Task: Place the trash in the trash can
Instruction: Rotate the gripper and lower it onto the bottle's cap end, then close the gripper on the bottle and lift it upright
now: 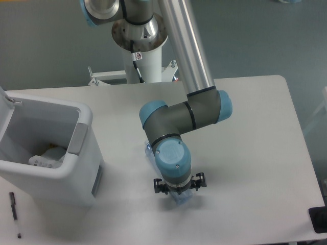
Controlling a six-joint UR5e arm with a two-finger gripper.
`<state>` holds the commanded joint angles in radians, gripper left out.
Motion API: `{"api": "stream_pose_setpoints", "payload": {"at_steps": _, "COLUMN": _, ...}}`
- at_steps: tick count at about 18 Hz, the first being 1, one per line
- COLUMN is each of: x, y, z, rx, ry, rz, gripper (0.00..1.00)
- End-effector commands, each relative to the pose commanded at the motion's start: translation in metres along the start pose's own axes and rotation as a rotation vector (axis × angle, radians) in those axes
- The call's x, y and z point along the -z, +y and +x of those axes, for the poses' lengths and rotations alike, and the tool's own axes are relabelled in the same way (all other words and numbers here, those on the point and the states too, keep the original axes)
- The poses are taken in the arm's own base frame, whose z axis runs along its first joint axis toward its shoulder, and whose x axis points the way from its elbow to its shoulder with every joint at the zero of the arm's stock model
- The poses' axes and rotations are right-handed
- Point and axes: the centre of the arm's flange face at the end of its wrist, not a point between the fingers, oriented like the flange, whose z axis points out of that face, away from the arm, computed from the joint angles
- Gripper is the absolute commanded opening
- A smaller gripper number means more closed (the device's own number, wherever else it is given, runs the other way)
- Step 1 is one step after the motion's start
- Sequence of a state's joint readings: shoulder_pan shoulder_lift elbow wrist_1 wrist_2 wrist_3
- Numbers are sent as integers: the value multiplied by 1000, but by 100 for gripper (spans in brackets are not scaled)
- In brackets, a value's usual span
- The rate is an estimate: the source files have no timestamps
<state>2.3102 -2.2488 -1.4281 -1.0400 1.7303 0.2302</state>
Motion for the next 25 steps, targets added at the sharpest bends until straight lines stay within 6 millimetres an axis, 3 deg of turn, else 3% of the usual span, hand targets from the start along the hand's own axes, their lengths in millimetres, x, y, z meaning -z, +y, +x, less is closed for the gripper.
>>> {"api": "stream_pose_setpoints", "payload": {"at_steps": 3, "x": -2, "y": -1, "z": 3, "rx": 23, "ry": 0, "rz": -2, "gripper": 72}}
{"api": "stream_pose_setpoints", "payload": {"at_steps": 6, "x": -5, "y": -3, "z": 8, "rx": 24, "ry": -4, "rz": -5, "gripper": 64}}
{"api": "stream_pose_setpoints", "payload": {"at_steps": 10, "x": -1, "y": -3, "z": 7, "rx": 26, "ry": -5, "rz": -1, "gripper": 46}}
{"api": "stream_pose_setpoints", "payload": {"at_steps": 19, "x": 17, "y": -3, "z": 5, "rx": 26, "ry": 15, "rz": 25, "gripper": 30}}
{"api": "stream_pose_setpoints", "payload": {"at_steps": 22, "x": 47, "y": -10, "z": -15, "rx": 56, "ry": 69, "rz": 94, "gripper": 29}}
{"api": "stream_pose_setpoints", "payload": {"at_steps": 25, "x": 107, "y": -21, "z": -45, "rx": 102, "ry": 179, "rz": 234, "gripper": 29}}
